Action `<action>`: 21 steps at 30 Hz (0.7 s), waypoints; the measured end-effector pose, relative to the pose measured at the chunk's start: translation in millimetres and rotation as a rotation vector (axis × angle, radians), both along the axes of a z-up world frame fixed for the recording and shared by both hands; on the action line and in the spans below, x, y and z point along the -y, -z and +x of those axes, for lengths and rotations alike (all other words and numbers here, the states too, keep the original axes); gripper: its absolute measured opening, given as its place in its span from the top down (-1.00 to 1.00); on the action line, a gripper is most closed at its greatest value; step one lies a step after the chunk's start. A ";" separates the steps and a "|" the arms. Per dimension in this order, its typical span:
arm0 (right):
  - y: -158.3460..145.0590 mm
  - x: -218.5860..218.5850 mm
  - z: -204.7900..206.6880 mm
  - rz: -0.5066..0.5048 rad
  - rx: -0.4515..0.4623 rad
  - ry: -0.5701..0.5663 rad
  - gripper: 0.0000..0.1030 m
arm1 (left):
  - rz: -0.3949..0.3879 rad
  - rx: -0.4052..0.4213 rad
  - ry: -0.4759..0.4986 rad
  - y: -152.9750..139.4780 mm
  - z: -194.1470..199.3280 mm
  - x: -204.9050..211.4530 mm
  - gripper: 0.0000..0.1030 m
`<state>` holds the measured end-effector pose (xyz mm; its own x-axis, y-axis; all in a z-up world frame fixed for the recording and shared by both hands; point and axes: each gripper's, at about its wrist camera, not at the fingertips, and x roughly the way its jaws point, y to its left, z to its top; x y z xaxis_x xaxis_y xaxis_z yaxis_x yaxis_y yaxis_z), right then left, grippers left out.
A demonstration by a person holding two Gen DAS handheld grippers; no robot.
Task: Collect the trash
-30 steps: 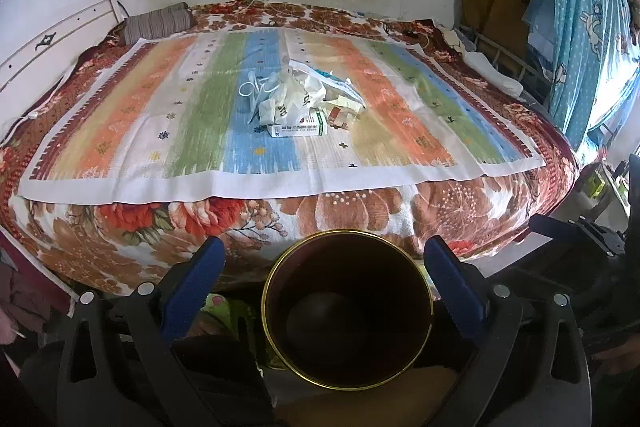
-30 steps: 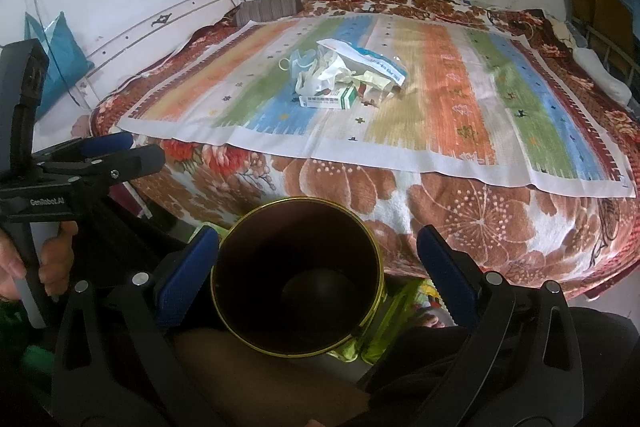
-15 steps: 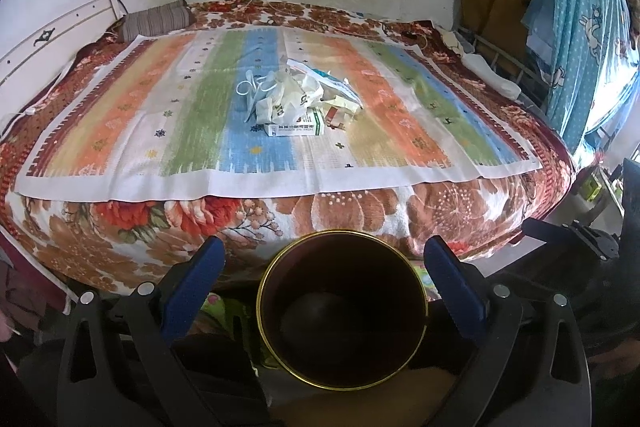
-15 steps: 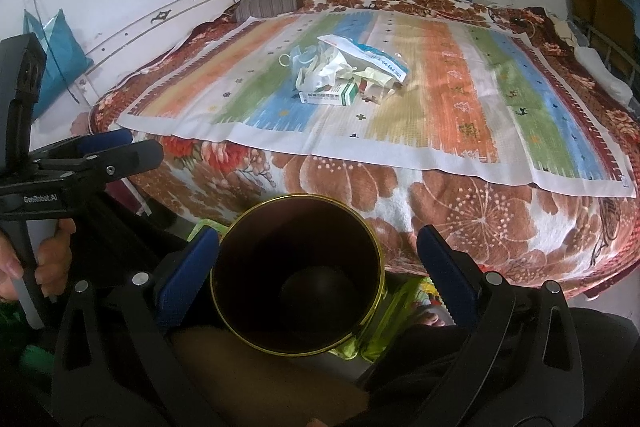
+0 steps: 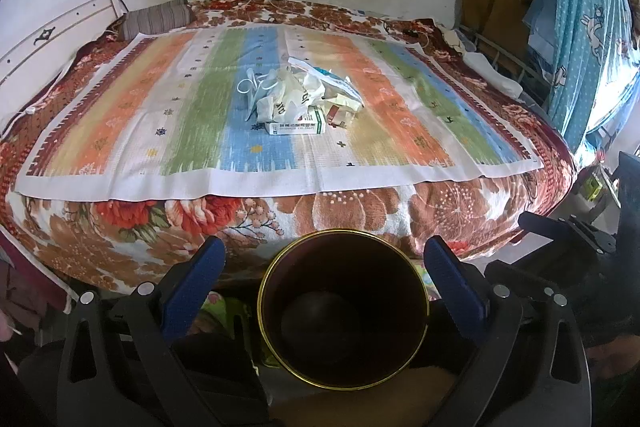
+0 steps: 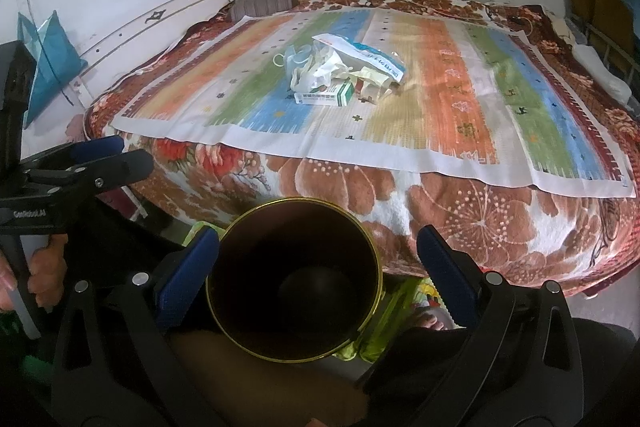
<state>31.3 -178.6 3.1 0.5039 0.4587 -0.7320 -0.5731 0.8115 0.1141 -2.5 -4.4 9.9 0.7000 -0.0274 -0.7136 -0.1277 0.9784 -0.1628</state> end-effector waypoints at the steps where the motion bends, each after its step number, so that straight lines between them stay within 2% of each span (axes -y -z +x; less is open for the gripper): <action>1: -0.3 -1.0 1.4 0.001 -0.002 0.000 -0.83 | 0.002 -0.001 -0.007 0.2 0.0 -0.4 -0.89; 11: -7.0 -12.7 27.1 0.002 -0.010 0.001 -0.83 | -0.062 -0.037 -0.015 1.0 14.0 -15.9 -0.89; 21: -17.1 -23.0 66.2 -0.032 0.015 0.008 -0.83 | -0.018 -0.052 -0.016 -4.3 29.7 -19.4 -0.89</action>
